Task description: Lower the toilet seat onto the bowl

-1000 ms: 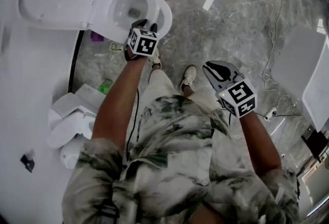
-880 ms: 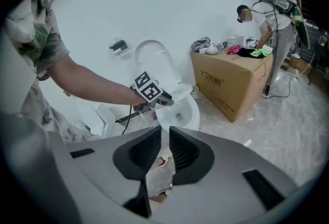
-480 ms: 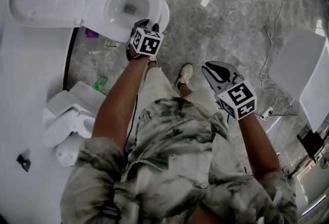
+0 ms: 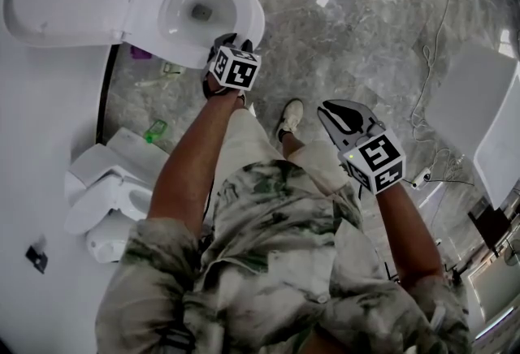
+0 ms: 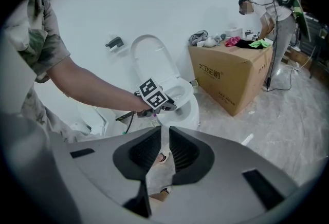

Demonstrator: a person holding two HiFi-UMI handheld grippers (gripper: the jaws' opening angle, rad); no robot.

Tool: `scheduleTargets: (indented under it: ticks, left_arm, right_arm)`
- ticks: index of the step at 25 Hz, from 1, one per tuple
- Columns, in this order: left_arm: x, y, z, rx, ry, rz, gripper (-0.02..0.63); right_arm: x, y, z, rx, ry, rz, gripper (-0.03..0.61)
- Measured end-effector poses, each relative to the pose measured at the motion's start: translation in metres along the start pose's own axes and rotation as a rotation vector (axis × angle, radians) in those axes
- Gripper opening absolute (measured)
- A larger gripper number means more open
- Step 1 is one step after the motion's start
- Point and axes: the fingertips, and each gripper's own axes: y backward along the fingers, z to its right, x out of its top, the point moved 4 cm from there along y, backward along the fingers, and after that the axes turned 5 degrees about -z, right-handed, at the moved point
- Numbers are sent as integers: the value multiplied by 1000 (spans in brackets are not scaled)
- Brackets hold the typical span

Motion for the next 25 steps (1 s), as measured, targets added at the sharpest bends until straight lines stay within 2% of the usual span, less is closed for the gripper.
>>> scheduleTargets:
  ticks: [25]
  left_arm:
    - [-29,-93,15,-22,19,-57,146]
  right_arm:
    - [-29,-39,22,6,-10,-67,69]
